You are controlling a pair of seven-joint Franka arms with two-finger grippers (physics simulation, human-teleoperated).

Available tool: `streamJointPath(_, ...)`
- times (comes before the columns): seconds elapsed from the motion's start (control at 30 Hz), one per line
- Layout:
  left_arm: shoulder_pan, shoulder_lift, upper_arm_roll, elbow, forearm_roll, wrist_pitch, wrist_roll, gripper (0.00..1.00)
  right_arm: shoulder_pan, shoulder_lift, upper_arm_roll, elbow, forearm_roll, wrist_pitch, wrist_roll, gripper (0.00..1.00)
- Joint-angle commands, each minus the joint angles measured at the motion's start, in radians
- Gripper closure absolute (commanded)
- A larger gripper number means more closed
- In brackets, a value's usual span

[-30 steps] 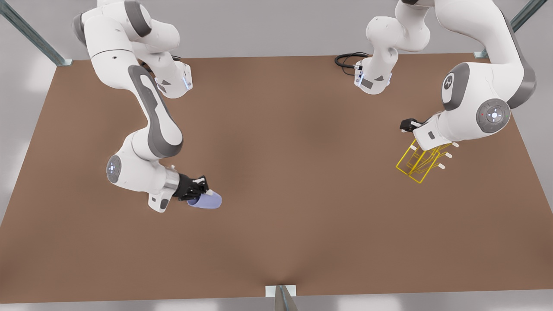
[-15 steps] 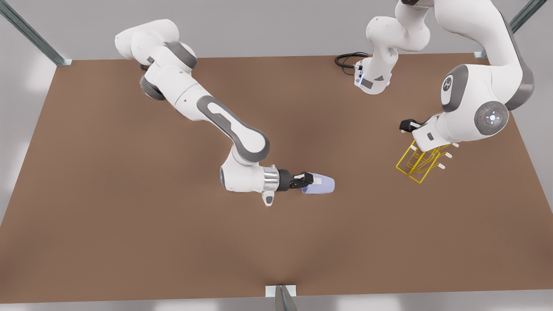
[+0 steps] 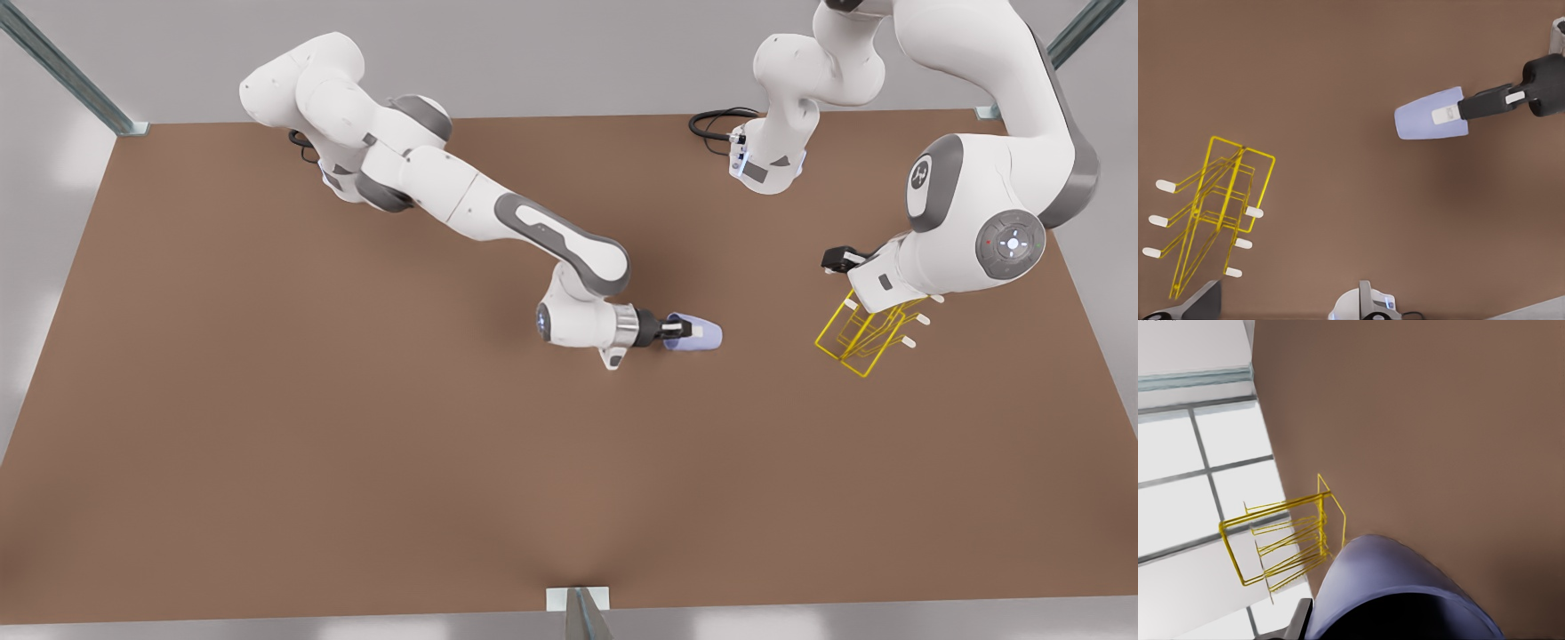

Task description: Place the cup on the cup holder

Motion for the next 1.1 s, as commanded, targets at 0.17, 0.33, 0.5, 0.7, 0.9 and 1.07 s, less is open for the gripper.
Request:
streamJointPath(0.17,0.0,-0.001,0.0,0.001,0.0,0.0,0.0,0.0,0.02,0.054,-0.004,-0.006,-0.013,0.036,0.197,0.79)
streamJointPath(0.33,0.0,-0.001,0.0,0.001,0.0,0.0,0.0,0.0,0.04,0.063,-0.038,-0.004,-0.017,0.036,0.2,0.0)
streamJointPath(0.5,0.0,0.001,0.0,0.001,0.0,0.001,-0.002,0.0,0.008,0.021,-0.038,-0.085,-0.017,0.039,0.188,0.0)
streamJointPath(0.7,0.0,0.031,-0.001,0.012,-0.01,0.0,-0.046,0.0,-0.141,-0.147,0.011,-0.36,-0.013,0.029,0.108,0.0)
streamJointPath(0.9,-0.03,0.102,-0.06,0.027,-0.01,0.001,-0.221,0.0,-0.592,-0.419,0.225,-0.731,-0.013,-0.186,-0.027,0.0)
streamJointPath(1.07,-0.203,0.311,-0.087,0.02,-0.036,0.369,-1.28,0.0,-0.815,-0.808,-0.038,-0.707,-0.793,-0.68,0.034,0.0)
